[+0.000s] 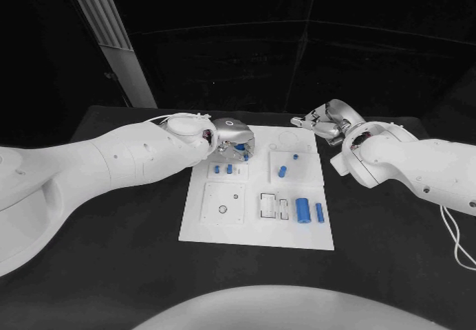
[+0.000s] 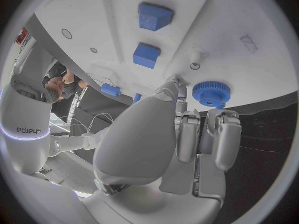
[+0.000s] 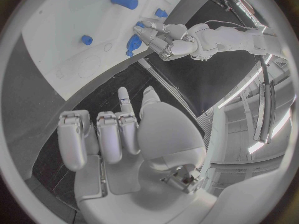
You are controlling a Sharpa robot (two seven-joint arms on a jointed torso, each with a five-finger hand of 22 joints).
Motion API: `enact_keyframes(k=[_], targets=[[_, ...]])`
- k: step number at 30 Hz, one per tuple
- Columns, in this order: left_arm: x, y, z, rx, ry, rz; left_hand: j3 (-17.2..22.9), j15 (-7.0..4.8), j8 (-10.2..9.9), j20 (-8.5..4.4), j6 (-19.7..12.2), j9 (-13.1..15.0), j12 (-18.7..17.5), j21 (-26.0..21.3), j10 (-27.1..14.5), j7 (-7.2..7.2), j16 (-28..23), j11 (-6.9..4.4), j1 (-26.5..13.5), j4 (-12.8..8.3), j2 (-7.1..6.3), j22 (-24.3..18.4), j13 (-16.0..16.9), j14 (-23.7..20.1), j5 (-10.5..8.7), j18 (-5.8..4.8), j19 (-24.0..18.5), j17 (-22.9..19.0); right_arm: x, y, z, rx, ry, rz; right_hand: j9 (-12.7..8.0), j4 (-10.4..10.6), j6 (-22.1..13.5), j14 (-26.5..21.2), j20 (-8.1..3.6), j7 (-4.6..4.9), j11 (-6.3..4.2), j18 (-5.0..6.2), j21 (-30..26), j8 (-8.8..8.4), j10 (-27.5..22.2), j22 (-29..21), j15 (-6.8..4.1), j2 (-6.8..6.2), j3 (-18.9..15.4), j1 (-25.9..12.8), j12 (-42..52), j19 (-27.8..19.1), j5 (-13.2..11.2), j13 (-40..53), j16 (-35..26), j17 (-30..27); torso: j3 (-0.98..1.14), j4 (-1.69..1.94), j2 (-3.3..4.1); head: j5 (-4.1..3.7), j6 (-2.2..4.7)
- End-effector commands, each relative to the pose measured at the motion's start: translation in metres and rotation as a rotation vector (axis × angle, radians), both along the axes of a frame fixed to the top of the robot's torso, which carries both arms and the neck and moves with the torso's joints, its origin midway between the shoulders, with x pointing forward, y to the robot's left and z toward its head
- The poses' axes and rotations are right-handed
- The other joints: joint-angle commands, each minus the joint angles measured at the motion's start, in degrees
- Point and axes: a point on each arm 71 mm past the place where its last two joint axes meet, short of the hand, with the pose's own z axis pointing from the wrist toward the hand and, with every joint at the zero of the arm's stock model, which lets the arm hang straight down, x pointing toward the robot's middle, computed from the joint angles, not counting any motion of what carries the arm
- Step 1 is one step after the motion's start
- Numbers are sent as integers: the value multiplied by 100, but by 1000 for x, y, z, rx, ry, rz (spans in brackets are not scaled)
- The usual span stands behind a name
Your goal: Assemble the parts on the task board
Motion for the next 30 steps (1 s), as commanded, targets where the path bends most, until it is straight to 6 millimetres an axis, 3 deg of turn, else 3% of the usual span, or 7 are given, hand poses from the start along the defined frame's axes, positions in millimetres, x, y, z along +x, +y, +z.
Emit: enact_keyframes(k=[1, 19, 30], targets=[[0, 3, -5, 39, 16, 10, 52, -32, 31, -23, 73, 16, 14, 23, 80, -12, -31, -18, 30, -1, 24, 1509, 4, 594, -22, -38, 594, 1510, 0, 1, 1, 0, 0, 8, 9, -5, -48, 595, -29, 1, -11, -43, 18, 17, 607, 1509, -22, 29, -30, 48, 14, 604, 25, 1497, 14, 1509, 0, 1, 0, 2, 2], [-3, 4, 0, -15, -60, -42, 113, -75, 79, -55, 312, 40, -35, 23, 329, -61, -31, -58, 14, -6, 36, 1509, 1, 594, -21, -38, 594, 1510, 0, 1, 1, 0, -1, 7, 9, -5, -48, 595, -29, 1, -11, -43, 18, 17, 607, 1509, -22, 29, -30, 48, 14, 604, 25, 1497, 14, 1509, -1, 9, -1, -4, 15], [-13, 10, 16, -107, -148, -109, 114, -70, 71, -60, 343, 41, -73, 23, 368, -63, -31, -52, -57, 17, 54, 1509, -2, 594, -22, -38, 594, 1510, 0, -1, 1, -2, -1, 3, 10, -4, -48, 595, -29, 1, -11, -43, 18, 20, 607, 1509, -22, 36, -36, 53, 14, 604, 27, 1497, 14, 1509, -1, 11, -5, 6, 15]])
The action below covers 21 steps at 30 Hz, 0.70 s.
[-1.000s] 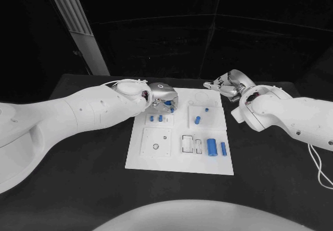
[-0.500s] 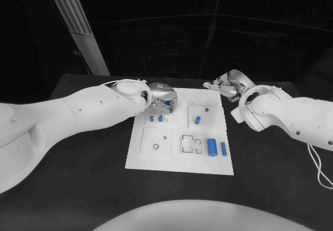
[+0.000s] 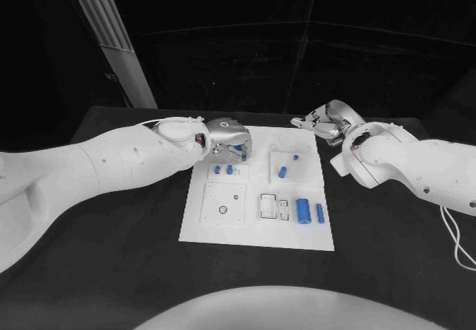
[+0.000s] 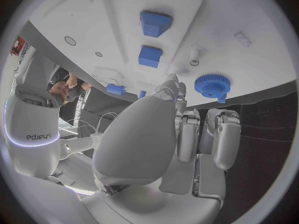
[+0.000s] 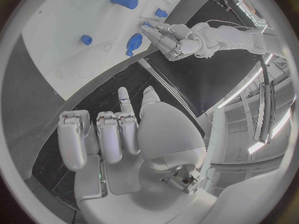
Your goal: Assemble the parts on the task board
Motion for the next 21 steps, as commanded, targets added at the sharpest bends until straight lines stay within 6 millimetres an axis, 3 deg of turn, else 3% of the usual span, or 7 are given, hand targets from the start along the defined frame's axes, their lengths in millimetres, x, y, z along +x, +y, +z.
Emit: enact_keyframes(k=[1, 11, 21], targets=[[-4, -2, 13, -50, -68, -52, 13, -29, 20, -40, 38, 10, -27, 23, 43, -3, -31, 7, -27, 9, 14, 1509, -5, 595, 5, -39, 615, 1510, 0, 0, 1, -1, -2, 5, 8, -3, -48, 595, -28, 0, -11, -43, 18, 20, 607, 1509, -21, 19, -37, 36, 14, 604, 27, 1497, 14, 1509, 0, 0, -1, 10, 1], [-8, 10, 32, -83, -76, -50, 13, -28, 8, -41, 35, 6, -48, 23, 47, -4, -31, 9, -51, 12, 14, 1509, -8, 595, 4, -39, 615, 1510, 0, -2, 1, -2, -1, 2, 8, -3, -48, 595, -28, 0, -11, -43, 18, 20, 607, 1509, -21, 19, -37, 36, 14, 604, 27, 1497, 14, 1509, 0, -5, 4, 31, 19], [-7, 34, 35, -68, -34, -1, 20, -26, -22, -42, 8, -5, -84, 23, 45, 1, -31, 14, -70, 12, 13, 1509, -9, 595, 4, -39, 615, 1510, 1, -2, 1, -2, -1, 1, 8, -3, -48, 595, -28, 0, -11, -43, 18, 20, 607, 1509, -21, 19, -37, 36, 14, 604, 27, 1497, 14, 1509, 0, -7, 3, 41, -5]])
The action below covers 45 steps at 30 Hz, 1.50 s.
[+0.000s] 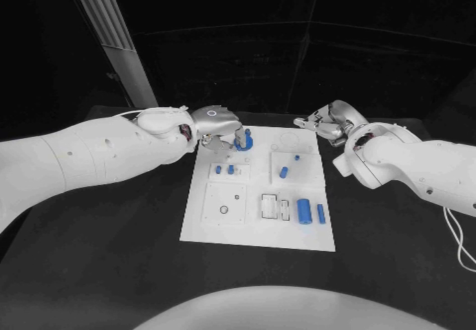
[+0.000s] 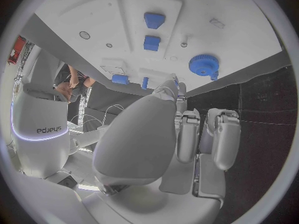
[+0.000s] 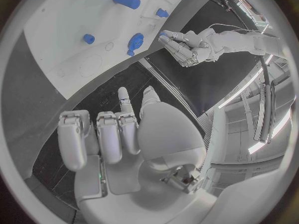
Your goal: Assemble the parts on the task board
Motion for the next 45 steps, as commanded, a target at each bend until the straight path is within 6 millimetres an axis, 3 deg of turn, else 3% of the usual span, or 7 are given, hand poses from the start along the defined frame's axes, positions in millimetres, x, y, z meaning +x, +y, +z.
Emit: enact_keyframes(k=[1, 16, 45], targets=[[0, 4, 1, -1, 31, 16, 22, -26, -21, -42, 9, -7, -35, 23, 45, 0, -31, 14, -70, 12, 14, 1509, -5, 595, 6, -39, 615, 1510, 0, 0, 1, 0, -2, 6, 7, -3, -48, 595, -28, 1, -11, -43, 18, 20, 607, 1509, -21, 13, -37, 30, 14, 604, 27, 1497, 14, 1509, -1, -2, 1, 6, -9], [5, 19, -3, 35, 71, 58, 37, -19, -60, -41, -27, -23, -89, 23, 28, 11, -31, 25, -78, 8, 9, 1509, -7, 595, 5, -39, 615, 1510, 0, 0, 1, 0, -2, 4, 7, -3, -48, 595, -28, 1, -11, -43, 18, 20, 607, 1509, -21, 13, -37, 30, 14, 604, 27, 1497, 14, 1509, 1, -11, 4, 24, -21], [12, 20, -21, 79, 129, 90, 55, -11, -86, -39, -50, -35, -126, 23, 17, 19, -31, 33, -74, 3, 9, 1509, -6, 595, 5, -39, 615, 1510, 0, -1, 1, 0, -2, 5, 7, -3, -48, 595, -28, 1, -11, -43, 18, 20, 607, 1509, -21, 13, -37, 30, 14, 604, 27, 1497, 14, 1509, -3, -6, 5, 9, -35]])
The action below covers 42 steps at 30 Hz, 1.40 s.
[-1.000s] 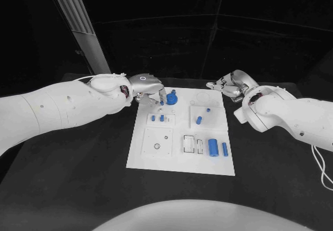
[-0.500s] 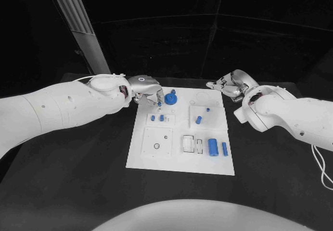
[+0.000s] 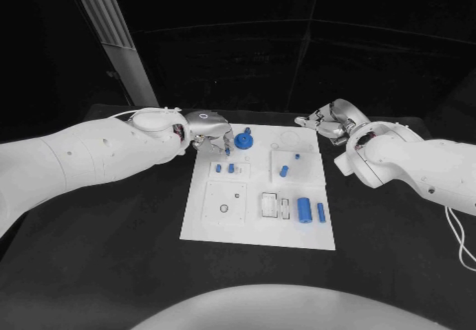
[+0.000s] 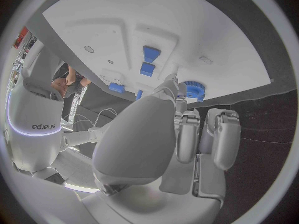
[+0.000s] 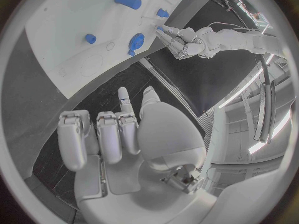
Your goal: Assemble the parts on the task board
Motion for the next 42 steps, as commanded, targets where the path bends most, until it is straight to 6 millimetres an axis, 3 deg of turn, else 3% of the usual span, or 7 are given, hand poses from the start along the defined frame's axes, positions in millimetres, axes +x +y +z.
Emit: enact_keyframes(k=[1, 42], targets=[[1, 0, -1, 10, 23, 7, 22, -11, 5, -39, -27, 3, -20, 23, 17, 1, -31, 33, -19, 3, 17, 1509, -8, 595, 10, -39, 615, 1510, 0, 1, 1, 0, -2, 7, 8, -2, -48, 595, -28, 0, -10, -43, 18, 20, 607, 1509, -22, 14, -38, 31, 14, 604, 27, 1497, 14, 1509, 2, 1, 1, -5, -6], [3, -4, -10, 35, 61, 18, 56, -6, -18, -35, -41, -7, -54, 23, 21, 9, -31, 37, 16, -10, 17, 1509, -5, 595, 10, -39, 615, 1510, -1, 2, 1, 0, 3, 11, 8, -2, -48, 595, -28, 0, -10, -43, 18, 20, 607, 1509, -22, 14, -38, 31, 14, 604, 27, 1497, 14, 1509, 2, 2, 1, -20, -18]])
